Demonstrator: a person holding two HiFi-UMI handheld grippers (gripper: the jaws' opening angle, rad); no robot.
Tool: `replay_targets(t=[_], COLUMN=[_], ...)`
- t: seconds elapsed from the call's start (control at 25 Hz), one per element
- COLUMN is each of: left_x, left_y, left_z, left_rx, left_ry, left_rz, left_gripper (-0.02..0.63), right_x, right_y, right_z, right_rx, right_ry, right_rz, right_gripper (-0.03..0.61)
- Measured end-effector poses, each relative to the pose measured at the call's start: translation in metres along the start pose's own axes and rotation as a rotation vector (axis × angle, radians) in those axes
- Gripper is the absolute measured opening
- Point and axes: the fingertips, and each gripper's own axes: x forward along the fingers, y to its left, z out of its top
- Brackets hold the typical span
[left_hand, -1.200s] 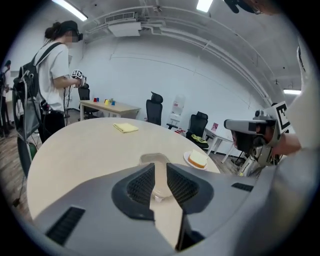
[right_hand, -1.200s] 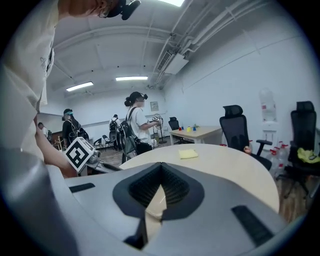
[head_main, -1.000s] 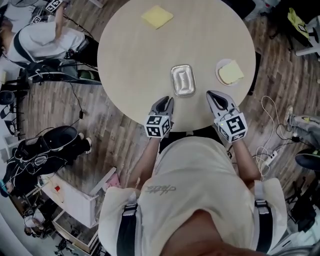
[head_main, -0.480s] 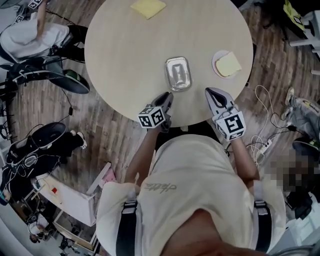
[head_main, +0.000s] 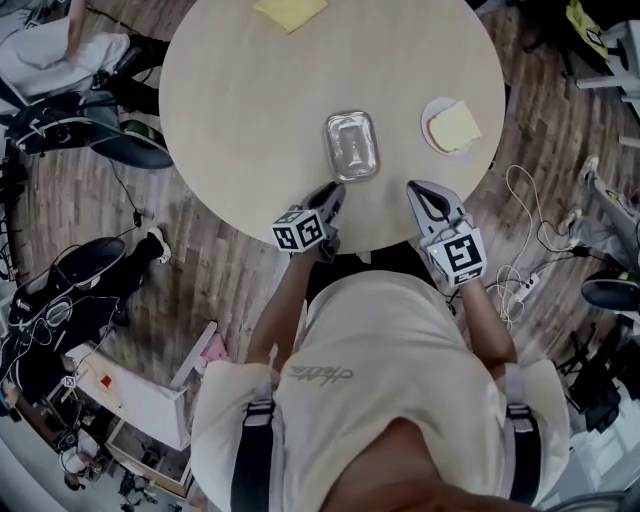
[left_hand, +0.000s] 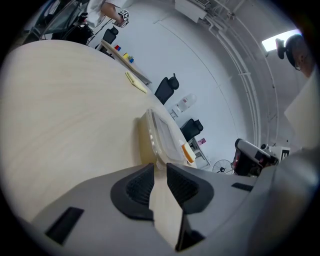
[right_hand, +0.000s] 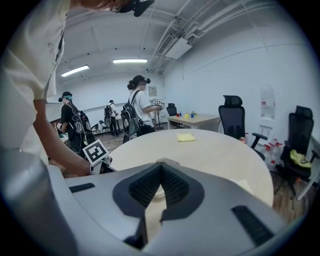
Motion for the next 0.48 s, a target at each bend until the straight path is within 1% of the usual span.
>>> replay_targets(t=[0.12,0.32,0.48], left_x=[-0.0003,0.0028,0.0039], left_y=[0.0026,0.0060,-0.0014], left_z=[0.0000,0.0001,0.0000], left_rx=[-0.009,-0.006,0.001], left_ry=[0.004,0.020,0.010], left_rz=[-0.014,-0.010,-0.021], left_gripper=[0.075,0.074,0.034], right_x=[0.0022,0.0054,0.0023], right_y=[0.0011,-0.0011,-0.0028], right_z=[-0.0027,-0.0048,-0.0091], right_rx=[0.005,0.009,0.011], right_ry=[0.005,0.017,0.024], right_rz=[0.002,0.001,0.004], right_gripper=[0.006,0.006,0.006])
